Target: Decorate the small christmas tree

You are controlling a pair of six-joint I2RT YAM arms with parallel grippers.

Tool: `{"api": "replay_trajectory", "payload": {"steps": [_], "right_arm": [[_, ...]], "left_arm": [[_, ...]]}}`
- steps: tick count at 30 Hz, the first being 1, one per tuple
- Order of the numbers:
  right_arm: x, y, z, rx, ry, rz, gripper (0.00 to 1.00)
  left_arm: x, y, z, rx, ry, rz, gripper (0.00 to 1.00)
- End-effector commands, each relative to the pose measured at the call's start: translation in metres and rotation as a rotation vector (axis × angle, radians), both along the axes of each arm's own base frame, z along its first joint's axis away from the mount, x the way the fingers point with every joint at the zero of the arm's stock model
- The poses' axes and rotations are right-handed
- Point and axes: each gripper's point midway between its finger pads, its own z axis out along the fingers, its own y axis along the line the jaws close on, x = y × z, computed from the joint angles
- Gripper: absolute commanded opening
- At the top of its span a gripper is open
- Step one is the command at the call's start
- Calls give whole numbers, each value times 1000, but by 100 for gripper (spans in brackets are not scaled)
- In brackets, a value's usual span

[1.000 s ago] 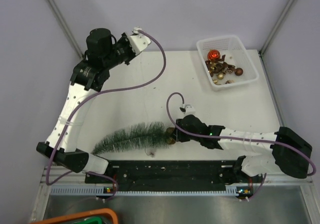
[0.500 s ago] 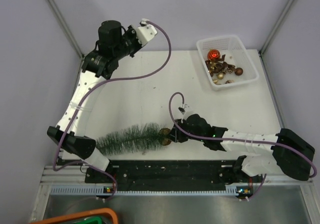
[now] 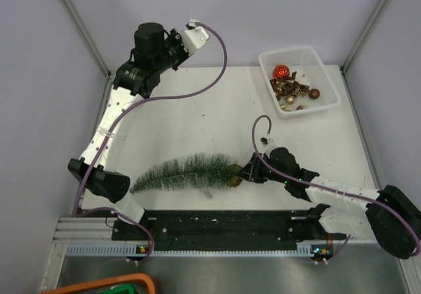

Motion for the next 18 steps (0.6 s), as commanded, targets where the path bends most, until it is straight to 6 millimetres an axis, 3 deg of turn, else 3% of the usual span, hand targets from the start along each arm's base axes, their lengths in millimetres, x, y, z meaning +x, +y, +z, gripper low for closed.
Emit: {"api": "replay_trajectory", "payload": {"steps": [1,5,8,13,18], "right_arm": [[5,-1,24,147,-6,23,0],[3,-22,15,210,41,21,0],[-1,-26,25,276,30,64,0],[-15,-17,52,373,-19,205,0],[-35,-10,83,497,-70,366,0]], "left_arm": [[-7,0,37,-45,-92,-6,0],[-14,-1,36,-35,-79,-28,0],[-20,-3,40,-55,-75,-43,0],[-27,-9,43,-102,-56,-77,0],[-30,-13,33,-139,6,-81,0]]}}
